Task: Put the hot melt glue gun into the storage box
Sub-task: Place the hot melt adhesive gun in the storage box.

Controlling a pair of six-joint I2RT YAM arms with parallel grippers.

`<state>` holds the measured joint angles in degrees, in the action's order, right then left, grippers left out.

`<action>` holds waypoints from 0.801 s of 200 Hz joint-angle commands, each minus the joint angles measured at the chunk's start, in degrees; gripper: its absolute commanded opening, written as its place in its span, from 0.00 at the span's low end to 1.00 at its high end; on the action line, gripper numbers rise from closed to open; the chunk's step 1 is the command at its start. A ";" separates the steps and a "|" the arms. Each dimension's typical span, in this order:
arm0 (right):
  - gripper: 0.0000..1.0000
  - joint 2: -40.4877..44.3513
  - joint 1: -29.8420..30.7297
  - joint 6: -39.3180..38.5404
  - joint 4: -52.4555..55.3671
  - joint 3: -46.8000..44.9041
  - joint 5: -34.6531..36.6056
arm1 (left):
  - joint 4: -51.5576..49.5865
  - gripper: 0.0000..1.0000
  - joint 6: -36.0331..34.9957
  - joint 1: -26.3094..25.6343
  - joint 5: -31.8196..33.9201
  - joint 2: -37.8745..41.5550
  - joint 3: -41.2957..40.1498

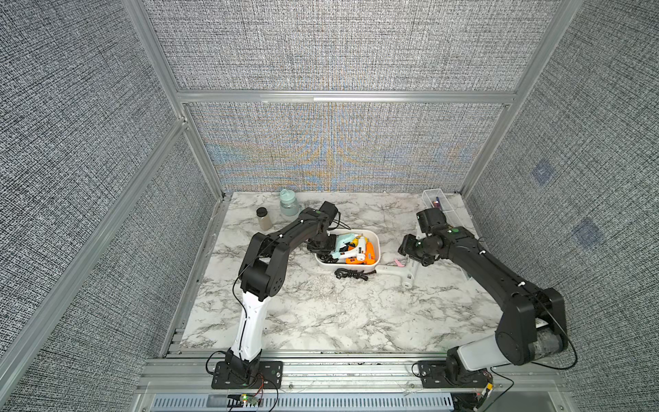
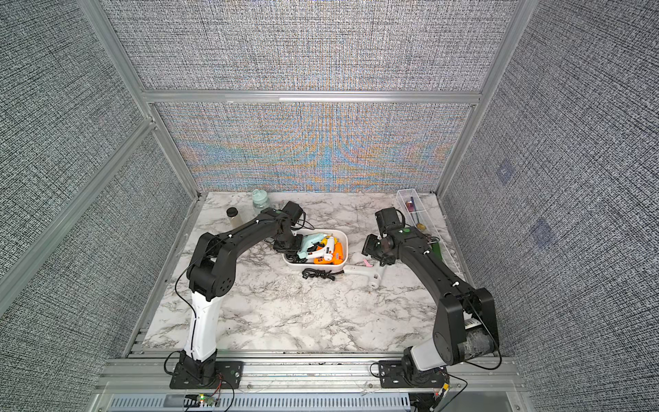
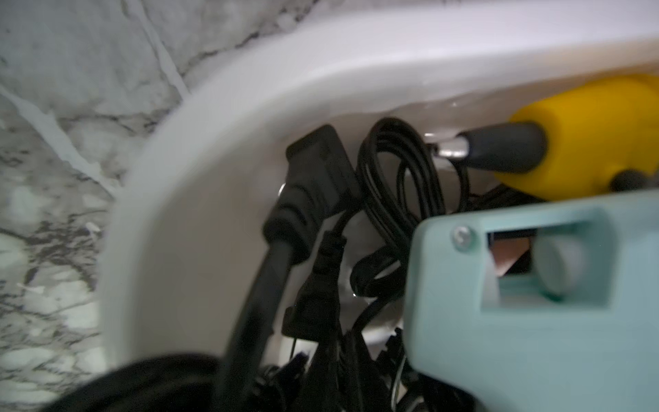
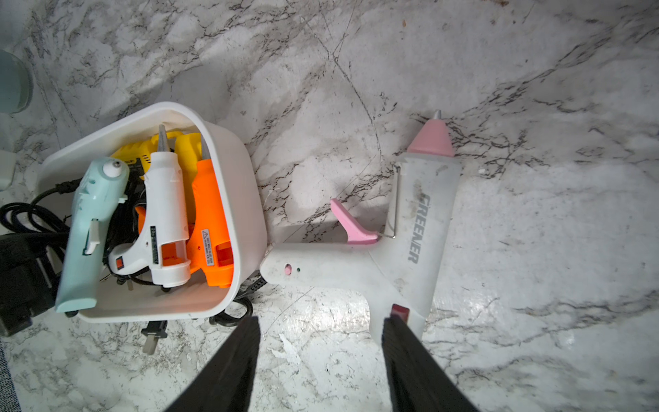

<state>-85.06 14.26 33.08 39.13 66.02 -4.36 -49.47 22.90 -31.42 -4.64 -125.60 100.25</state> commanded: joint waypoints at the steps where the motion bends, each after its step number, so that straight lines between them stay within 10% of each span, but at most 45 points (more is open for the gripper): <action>1: 0.60 -0.24 0.06 0.09 -0.20 0.43 -0.03 | -2.27 0.14 -0.04 -0.61 -0.50 -0.05 0.46; 94: 0.61 0.15 0.06 0.20 0.23 1.83 -0.57 | -10.64 0.55 -2.22 -3.74 6.69 4.88 9.64; 138: 0.61 0.17 0.20 0.32 0.24 1.94 -0.64 | -12.94 0.58 -1.80 -3.54 11.17 7.27 11.09; 160: 0.61 0.25 0.16 0.34 0.07 1.51 -0.65 | -10.48 0.44 -0.37 -1.07 11.93 9.13 7.71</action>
<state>-85.14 14.31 33.28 39.24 67.53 -4.95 -60.47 21.08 -34.61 4.08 -118.13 110.28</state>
